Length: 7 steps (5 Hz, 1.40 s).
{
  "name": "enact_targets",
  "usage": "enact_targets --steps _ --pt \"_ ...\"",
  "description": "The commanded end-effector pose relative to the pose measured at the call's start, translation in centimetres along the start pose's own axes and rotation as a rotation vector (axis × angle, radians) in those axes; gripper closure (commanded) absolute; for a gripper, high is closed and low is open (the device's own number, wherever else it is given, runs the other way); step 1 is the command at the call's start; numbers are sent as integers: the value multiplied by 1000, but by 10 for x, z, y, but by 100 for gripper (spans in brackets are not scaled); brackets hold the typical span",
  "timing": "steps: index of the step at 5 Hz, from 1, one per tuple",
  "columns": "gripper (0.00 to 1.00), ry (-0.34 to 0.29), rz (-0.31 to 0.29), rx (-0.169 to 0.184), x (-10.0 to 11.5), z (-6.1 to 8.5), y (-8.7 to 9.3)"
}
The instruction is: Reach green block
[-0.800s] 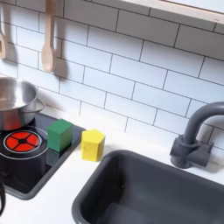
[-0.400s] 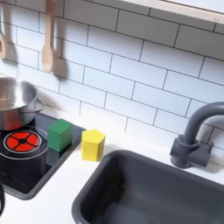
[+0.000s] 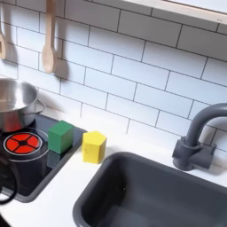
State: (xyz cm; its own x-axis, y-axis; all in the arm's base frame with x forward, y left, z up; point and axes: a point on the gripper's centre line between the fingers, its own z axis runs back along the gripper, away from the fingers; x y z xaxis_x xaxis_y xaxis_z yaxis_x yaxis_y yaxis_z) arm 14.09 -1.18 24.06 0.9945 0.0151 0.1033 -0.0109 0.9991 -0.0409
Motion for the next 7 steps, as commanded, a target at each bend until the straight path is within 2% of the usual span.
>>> enact_targets --steps 1,5,7 --pt "0 -4 6 7 29 -3 14" --pt "0 -17 6 31 89 -8 48" --pt "0 -22 7 29 123 -15 55"
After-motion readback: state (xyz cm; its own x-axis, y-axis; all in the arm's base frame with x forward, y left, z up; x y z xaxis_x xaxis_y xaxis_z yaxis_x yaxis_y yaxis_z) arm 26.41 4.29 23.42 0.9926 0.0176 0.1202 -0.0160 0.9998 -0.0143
